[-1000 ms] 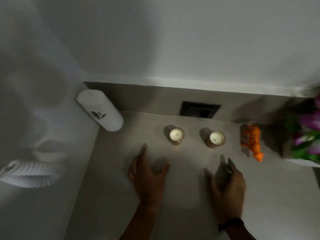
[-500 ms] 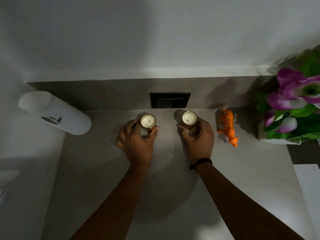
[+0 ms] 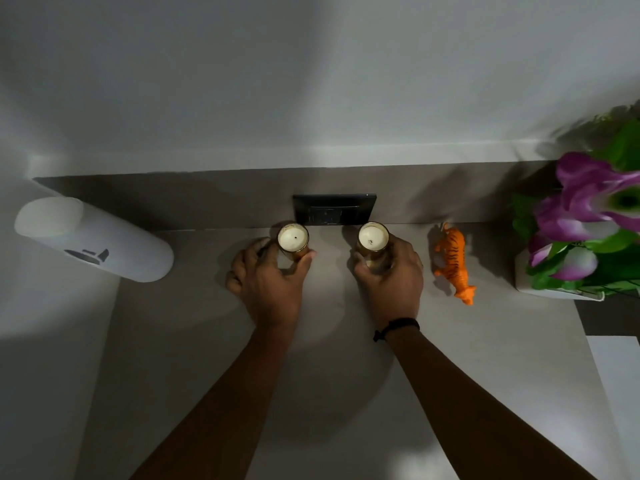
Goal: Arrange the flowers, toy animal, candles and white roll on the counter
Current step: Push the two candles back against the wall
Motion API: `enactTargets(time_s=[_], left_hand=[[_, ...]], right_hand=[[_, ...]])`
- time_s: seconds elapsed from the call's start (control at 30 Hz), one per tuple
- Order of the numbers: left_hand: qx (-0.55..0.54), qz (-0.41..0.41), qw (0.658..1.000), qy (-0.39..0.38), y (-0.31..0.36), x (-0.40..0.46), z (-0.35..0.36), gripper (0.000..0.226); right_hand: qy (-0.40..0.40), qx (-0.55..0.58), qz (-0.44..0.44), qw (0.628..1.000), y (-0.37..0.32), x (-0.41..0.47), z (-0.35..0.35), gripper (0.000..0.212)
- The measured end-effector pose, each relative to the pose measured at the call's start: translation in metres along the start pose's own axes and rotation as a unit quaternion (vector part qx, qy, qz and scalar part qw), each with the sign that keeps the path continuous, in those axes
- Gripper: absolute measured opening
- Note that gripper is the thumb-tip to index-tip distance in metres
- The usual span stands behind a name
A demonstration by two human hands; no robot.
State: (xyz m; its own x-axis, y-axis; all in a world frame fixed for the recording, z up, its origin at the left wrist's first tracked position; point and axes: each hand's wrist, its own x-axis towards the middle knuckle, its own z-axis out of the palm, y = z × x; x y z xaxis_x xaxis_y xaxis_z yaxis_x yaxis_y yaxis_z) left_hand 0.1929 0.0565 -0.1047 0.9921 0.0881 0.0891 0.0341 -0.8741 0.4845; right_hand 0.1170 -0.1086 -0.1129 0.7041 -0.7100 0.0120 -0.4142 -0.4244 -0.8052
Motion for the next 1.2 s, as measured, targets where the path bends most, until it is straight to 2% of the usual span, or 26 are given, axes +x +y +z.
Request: enactTargets(time_s=[0.17,0.23,0.33,0.43,0.53,0.63,0.73,0.97,1.03,1.1,1.2], left_hand=[[0.03,0.035,0.998,-0.05,-0.012,-0.041,-0.014,0.112],[0.078,0.092,0.988,-0.093,-0.026,-0.074,-0.02,0.112],[0.135,0.234,0.951,-0.148,-0.043,-0.11,-0.026,0.102],[0.155,0.307,0.925,-0.162,-0.044,-0.11,-0.028,0.096],[0.165,0.313,0.922,-0.159,-0.044,-0.107,-0.026,0.095],[0.164,0.321,0.921,-0.15,-0.047,-0.108,-0.022,0.094],[0.166,0.322,0.92,-0.149,-0.049,-0.107,-0.021,0.093],[0.161,0.322,0.921,-0.148,-0.051,-0.107,-0.018,0.092],[0.161,0.322,0.921,-0.149,-0.051,-0.106,-0.018,0.092],[0.166,0.321,0.92,-0.15,-0.052,-0.107,-0.018,0.092],[0.162,0.321,0.92,-0.154,-0.052,-0.107,-0.019,0.092]], right_hand=[[-0.034,-0.006,0.0,0.999,0.0,-0.017,-0.015,0.076],[-0.026,0.015,0.003,1.0,0.008,-0.045,-0.029,0.064],[0.081,0.07,0.034,0.994,0.028,-0.091,-0.06,0.04],[0.198,0.104,0.104,0.969,0.04,-0.095,-0.083,0.053],[0.204,0.102,0.118,0.966,0.04,-0.068,-0.089,0.074],[0.183,0.103,0.093,0.973,0.037,-0.044,-0.086,0.057],[0.197,0.132,0.096,0.967,0.04,-0.031,-0.083,0.038],[0.217,0.13,0.088,0.964,0.049,-0.023,-0.077,0.032],[0.211,0.128,0.083,0.965,0.049,-0.022,-0.078,0.036],[0.2,0.122,0.082,0.969,0.045,-0.026,-0.082,0.05],[0.253,0.121,0.093,0.955,0.051,-0.042,-0.097,0.075]])
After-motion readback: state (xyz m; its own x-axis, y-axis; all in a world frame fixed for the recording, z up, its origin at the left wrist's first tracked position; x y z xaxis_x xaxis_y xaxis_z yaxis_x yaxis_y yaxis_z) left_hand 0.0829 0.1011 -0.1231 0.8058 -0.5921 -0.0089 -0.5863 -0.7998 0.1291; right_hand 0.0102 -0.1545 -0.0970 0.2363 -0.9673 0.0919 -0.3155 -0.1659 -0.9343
